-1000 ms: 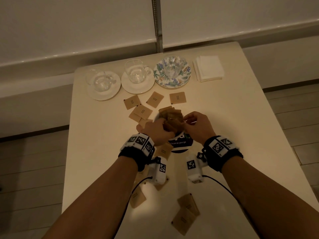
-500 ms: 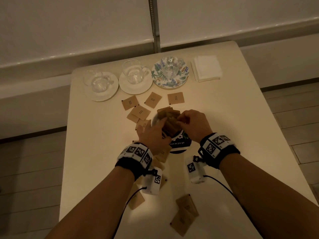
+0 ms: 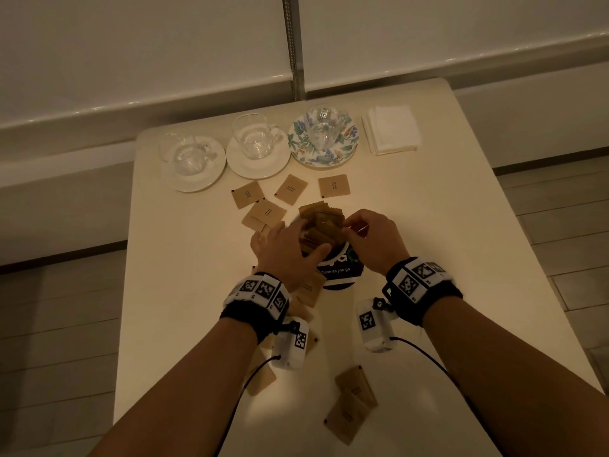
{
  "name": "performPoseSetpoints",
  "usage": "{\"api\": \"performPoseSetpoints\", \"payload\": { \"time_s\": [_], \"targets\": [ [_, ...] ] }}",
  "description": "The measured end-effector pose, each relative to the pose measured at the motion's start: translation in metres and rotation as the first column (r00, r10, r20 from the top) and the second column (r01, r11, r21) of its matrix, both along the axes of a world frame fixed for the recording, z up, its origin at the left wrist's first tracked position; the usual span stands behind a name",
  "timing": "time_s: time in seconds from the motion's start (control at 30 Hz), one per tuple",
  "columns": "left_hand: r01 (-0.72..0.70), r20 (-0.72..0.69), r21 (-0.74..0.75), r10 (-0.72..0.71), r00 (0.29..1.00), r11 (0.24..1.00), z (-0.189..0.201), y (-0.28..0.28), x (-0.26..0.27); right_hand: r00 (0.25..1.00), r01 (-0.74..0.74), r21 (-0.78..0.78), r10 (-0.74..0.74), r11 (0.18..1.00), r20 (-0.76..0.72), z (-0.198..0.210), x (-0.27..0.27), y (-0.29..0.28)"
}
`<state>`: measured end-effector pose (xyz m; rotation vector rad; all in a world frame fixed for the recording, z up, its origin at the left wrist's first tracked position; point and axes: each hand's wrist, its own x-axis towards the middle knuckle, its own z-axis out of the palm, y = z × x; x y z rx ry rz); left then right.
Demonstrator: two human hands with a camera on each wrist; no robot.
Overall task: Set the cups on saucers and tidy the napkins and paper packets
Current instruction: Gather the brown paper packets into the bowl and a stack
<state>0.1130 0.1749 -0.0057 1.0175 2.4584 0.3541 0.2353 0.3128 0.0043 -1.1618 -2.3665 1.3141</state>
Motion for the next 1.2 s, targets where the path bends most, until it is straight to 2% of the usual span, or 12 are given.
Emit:
{"api": "performPoseSetpoints", "payload": {
  "time_s": [0.1,0.17,0.3,0.4,0.47,0.53,0.63,0.7,0.8,0.93,1.07,1.2],
  "targets": [
    [0.097,0.04,-0.114,-0.093,0.995,0.989,-0.003,0.004,0.007,1.0,-0.005,-0.014,0.005,1.0,0.003,0.001,0.007,-0.008],
    [0.084,0.115,-0.099,-0.073,0.991,0.992,-0.002,0.004,0.01,1.0,0.01,-0.029,-0.01,1.0,-0.01,-0.001,0.014,-0.014],
    [-0.087,0.197,0.142,0.058,0.979,0.986,0.014,-0.004,0.002,0.999,0.024,-0.024,-0.023,0.999,0.038,-0.004,0.041,-0.032],
    [-0.138,0.147,0.334,0.093,0.985,0.932,0.022,-0.023,0.004,0.974,-0.16,-0.081,0.17,0.984,0.152,-0.01,0.065,-0.056],
    [-0.088,0.054,0.423,0.072,0.996,0.902,0.025,-0.041,0.013,0.898,-0.338,-0.13,0.361,0.932,0.252,-0.012,0.079,-0.074],
    [-0.035,0.073,0.447,0.002,0.997,0.894,0.022,-0.058,0.026,0.789,-0.489,-0.171,0.517,0.855,0.332,-0.012,0.092,-0.091],
    [0.065,0.203,0.298,-0.129,0.971,0.952,0.009,-0.082,0.047,0.621,-0.662,-0.11,0.624,0.742,0.473,-0.018,0.116,-0.118],
    [0.151,0.15,0.176,-0.178,0.973,0.973,-0.003,-0.1,0.057,0.553,-0.737,-0.004,0.606,0.676,0.571,-0.024,0.13,-0.136],
    [0.152,0.072,0.134,-0.162,0.984,0.979,-0.013,-0.121,0.065,0.613,-0.697,0.069,0.542,0.714,0.575,-0.035,0.14,-0.148],
    [0.144,0.082,0.129,-0.156,0.984,0.981,-0.011,-0.124,0.074,0.735,-0.476,-0.092,0.453,0.875,0.504,-0.035,0.139,-0.14],
    [0.232,0.286,0.141,-0.264,0.921,0.962,0.0,-0.111,0.091,0.767,-0.397,-0.137,0.41,0.907,0.494,-0.031,0.129,-0.129],
    [0.366,0.388,0.007,-0.34,0.857,0.93,0.004,-0.099,0.109,0.844,-0.312,-0.191,0.364,0.931,0.395,-0.023,0.119,-0.126]
  ]
}}
